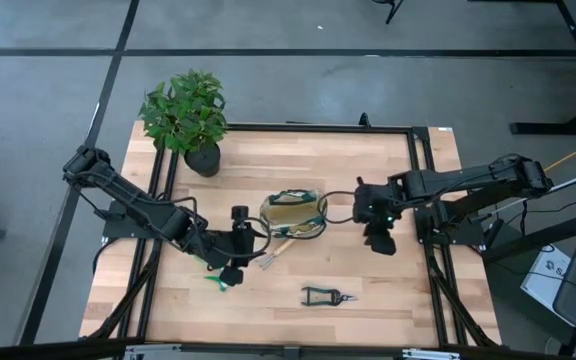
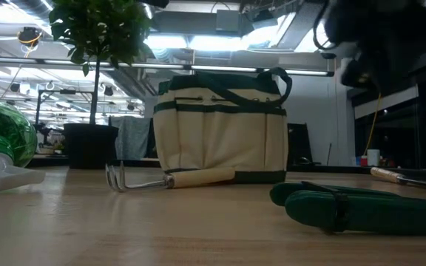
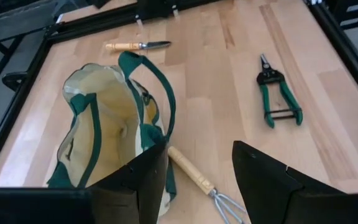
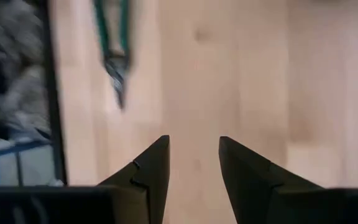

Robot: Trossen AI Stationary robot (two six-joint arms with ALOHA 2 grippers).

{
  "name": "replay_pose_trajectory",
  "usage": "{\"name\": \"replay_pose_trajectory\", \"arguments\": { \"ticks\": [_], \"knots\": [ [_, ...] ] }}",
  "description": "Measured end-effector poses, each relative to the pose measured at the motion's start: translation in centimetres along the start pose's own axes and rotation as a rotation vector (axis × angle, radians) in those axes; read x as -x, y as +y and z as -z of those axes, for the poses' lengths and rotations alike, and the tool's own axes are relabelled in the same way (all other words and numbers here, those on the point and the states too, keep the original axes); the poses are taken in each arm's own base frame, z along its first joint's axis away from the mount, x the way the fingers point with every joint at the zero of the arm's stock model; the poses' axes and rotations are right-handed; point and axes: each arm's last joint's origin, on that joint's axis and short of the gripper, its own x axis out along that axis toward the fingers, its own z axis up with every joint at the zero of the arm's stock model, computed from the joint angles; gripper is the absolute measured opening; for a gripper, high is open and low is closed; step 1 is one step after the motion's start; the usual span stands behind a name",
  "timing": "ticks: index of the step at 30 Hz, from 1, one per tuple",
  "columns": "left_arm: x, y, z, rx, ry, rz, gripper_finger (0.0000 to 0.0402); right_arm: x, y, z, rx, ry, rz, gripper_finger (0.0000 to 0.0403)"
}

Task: Pick & Place Garden tools in Gardening bag
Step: Put the brown trowel into the green gardening bag

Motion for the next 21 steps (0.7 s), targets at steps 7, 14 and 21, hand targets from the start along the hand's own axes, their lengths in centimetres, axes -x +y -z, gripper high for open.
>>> {"name": "replay_pose_trajectory", "arguments": {
  "ticks": [7,14,21],
  "knots": [
    [0.0,0.1,0.3,0.026,0.029,-0.007,0.0173,0.0,-0.3,1.0,-0.086,0.084,0.084,0.0140],
    [0.0,0.1,0.5,0.055,0.045,-0.005,0.0170,0.4,-1.4,2.0,-0.311,0.073,0.441,0.0140],
    [0.0,0.1,0.6,0.046,0.056,-0.018,0.0169,1.3,-2.4,3.2,-0.665,-0.058,0.811,0.0140]
  ]
}}
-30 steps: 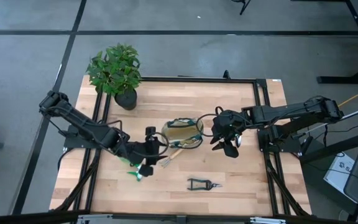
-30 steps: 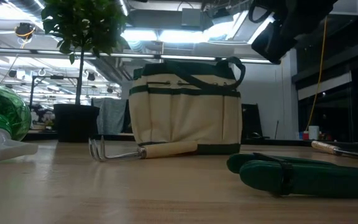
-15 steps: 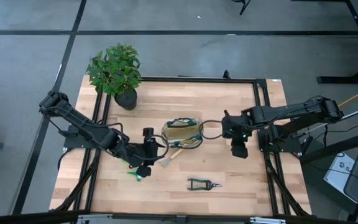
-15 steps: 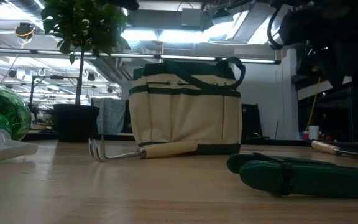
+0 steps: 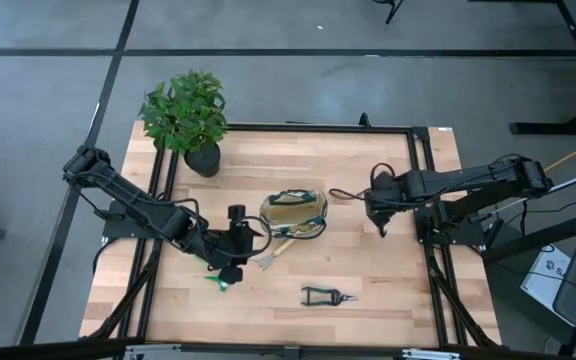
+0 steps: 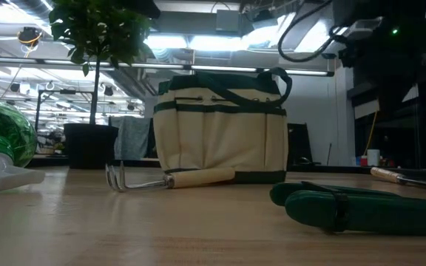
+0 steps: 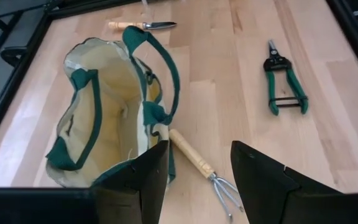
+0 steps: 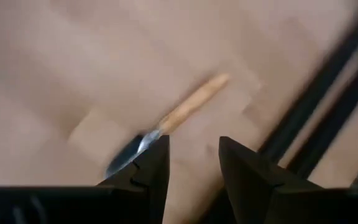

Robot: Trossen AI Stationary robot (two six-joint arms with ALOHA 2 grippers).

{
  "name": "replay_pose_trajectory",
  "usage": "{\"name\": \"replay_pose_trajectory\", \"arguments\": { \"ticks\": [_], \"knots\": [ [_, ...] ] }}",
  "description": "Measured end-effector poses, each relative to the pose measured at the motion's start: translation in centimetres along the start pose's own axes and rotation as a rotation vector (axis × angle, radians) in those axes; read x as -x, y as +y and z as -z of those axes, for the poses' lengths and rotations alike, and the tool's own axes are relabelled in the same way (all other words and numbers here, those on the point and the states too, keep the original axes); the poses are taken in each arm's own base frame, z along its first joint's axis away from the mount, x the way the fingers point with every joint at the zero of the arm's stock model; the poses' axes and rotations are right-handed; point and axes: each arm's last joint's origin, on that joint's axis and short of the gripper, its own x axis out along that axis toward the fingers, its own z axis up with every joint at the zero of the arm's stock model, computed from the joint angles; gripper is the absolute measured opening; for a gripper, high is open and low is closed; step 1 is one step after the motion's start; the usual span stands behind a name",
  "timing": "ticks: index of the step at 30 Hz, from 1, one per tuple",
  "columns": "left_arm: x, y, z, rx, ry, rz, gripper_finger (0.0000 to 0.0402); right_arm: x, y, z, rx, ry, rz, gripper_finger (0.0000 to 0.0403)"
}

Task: Pick & Place Garden tools in Gardening bag
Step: Put the brown trowel into the green gardening bag

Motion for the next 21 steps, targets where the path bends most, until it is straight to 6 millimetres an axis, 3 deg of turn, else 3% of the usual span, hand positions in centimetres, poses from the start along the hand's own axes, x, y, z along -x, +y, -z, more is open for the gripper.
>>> {"name": "replay_pose_trajectory", "arguments": {
  "ticks": [6,13,21],
  "knots": [
    [-0.2,0.1,0.3,-0.007,0.004,-0.043,0.0169,-1.7,-0.3,0.5,-0.274,-0.086,0.095,0.0140],
    [-0.2,0.1,0.3,-0.020,0.003,-0.043,0.0169,-5.6,-0.2,2.1,-0.396,-0.084,0.108,0.0140],
    [-0.2,0.2,0.3,-0.022,0.000,-0.045,0.0169,-8.9,0.1,2.6,-0.475,-0.115,0.031,0.0140]
  ]
}}
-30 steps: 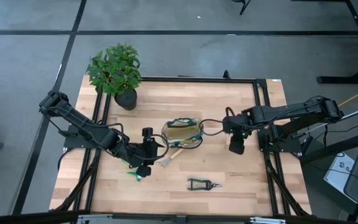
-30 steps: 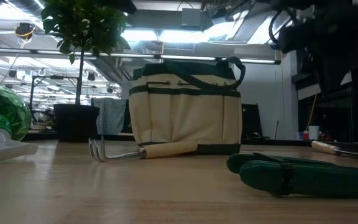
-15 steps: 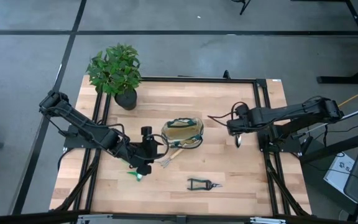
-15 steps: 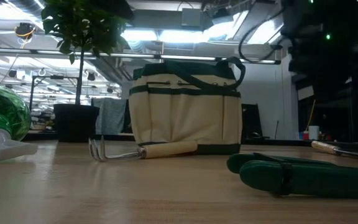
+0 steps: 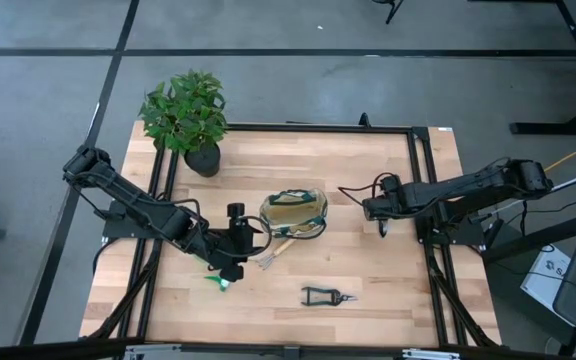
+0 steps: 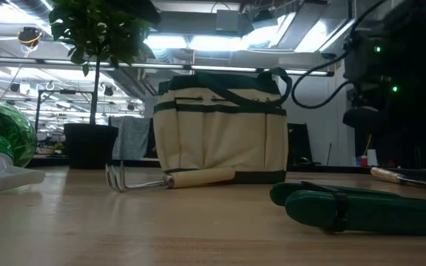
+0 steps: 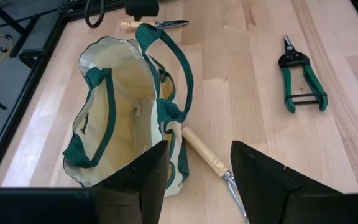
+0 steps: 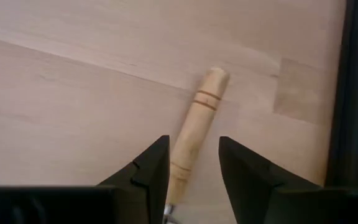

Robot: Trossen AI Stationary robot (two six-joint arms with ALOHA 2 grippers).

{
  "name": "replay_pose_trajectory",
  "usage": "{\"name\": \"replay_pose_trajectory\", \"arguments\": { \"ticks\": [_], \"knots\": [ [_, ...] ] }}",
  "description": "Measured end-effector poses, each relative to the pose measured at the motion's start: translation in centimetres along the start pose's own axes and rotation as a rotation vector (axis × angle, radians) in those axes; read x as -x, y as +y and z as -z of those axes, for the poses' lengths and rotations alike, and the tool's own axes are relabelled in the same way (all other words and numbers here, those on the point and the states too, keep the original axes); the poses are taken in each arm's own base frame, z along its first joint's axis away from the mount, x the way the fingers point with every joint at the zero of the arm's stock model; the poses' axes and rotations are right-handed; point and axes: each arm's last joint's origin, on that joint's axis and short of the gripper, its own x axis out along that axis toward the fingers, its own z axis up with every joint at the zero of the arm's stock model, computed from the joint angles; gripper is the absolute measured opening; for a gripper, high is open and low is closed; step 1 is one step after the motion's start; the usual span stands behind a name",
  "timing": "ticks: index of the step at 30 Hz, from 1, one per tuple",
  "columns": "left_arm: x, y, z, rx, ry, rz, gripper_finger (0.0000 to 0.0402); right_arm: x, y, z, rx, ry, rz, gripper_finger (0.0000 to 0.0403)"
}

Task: Pick & Place Garden tools in Gardening bag
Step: Put the brown trowel into the green gardening bag

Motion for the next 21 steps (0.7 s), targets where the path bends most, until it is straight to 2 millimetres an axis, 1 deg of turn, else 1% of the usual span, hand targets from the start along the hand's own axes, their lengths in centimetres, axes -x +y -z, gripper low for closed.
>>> {"name": "replay_pose_trajectory", "arguments": {
  "ticks": [7,12,16,21],
  "knots": [
    [0.0,0.0,0.0,0.007,0.000,0.000,0.0169,-2.2,-0.7,0.6,-0.048,0.001,-0.011,0.0140],
    [0.0,0.0,0.0,0.008,0.000,0.000,0.0169,-3.3,-0.9,1.0,-0.053,-0.009,-0.053,0.0140],
    [0.0,0.0,0.0,0.008,0.000,0.000,0.0169,-3.6,-1.0,1.1,-0.026,-0.017,-0.059,0.0140],
    [0.0,0.0,0.0,0.003,-0.001,-0.006,0.0169,-3.7,-1.0,1.1,0.050,-0.024,-0.059,0.0140]
  ]
}}
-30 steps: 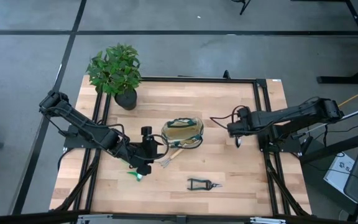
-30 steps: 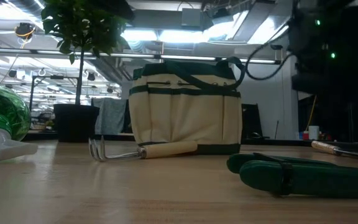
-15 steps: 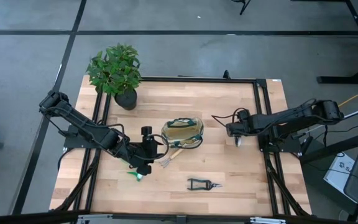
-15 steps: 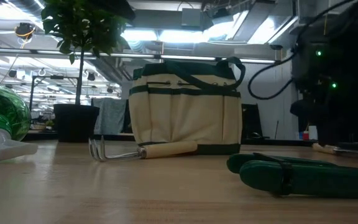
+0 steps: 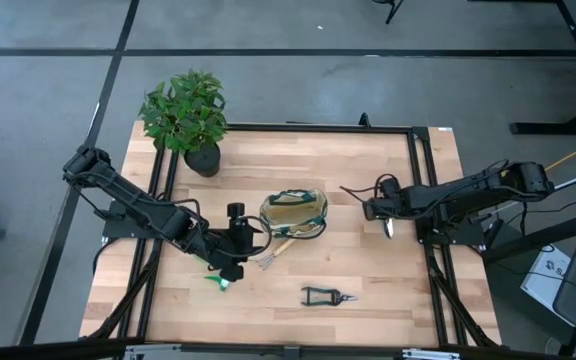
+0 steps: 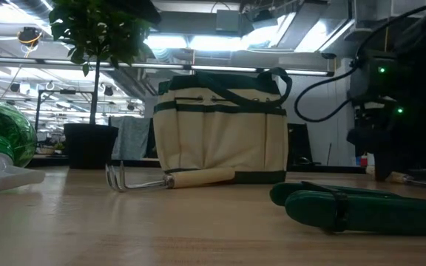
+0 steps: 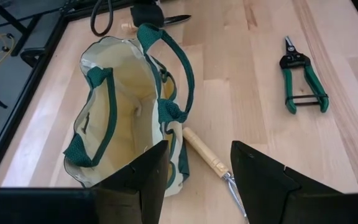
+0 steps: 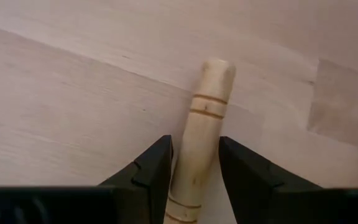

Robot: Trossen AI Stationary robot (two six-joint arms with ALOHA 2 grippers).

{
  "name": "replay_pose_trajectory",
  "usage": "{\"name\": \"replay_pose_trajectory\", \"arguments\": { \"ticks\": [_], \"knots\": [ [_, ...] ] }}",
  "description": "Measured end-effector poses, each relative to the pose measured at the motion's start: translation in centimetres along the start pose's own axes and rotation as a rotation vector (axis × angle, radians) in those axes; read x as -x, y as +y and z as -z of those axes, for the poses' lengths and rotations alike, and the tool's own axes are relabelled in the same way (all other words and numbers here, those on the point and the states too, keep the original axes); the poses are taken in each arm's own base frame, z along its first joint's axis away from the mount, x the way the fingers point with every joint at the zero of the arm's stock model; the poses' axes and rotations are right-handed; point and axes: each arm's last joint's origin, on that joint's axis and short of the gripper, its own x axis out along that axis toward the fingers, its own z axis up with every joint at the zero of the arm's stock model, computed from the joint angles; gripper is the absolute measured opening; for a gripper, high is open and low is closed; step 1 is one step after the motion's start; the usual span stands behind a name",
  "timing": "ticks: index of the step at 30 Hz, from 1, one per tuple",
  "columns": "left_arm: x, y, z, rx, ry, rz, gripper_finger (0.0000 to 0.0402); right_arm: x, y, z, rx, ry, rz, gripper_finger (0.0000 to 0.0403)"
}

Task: Pick & Place Garden tools in Gardening bag
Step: Put the brown trowel into the green gardening bag

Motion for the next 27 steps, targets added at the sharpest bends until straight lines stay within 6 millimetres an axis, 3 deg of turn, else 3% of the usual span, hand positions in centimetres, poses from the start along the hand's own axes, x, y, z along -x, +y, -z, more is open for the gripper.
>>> {"name": "replay_pose_trajectory", "arguments": {
  "ticks": [18,27],
  "knots": [
    [0.00,-0.02,0.00,-0.022,0.001,0.007,0.0169,-0.09,0.23,-0.14,0.051,-0.036,-0.015,0.0138],
    [0.00,-0.02,0.00,-0.022,0.001,0.007,0.0169,-0.06,0.33,-0.16,0.068,-0.032,-0.025,0.0068]
  ]
}}
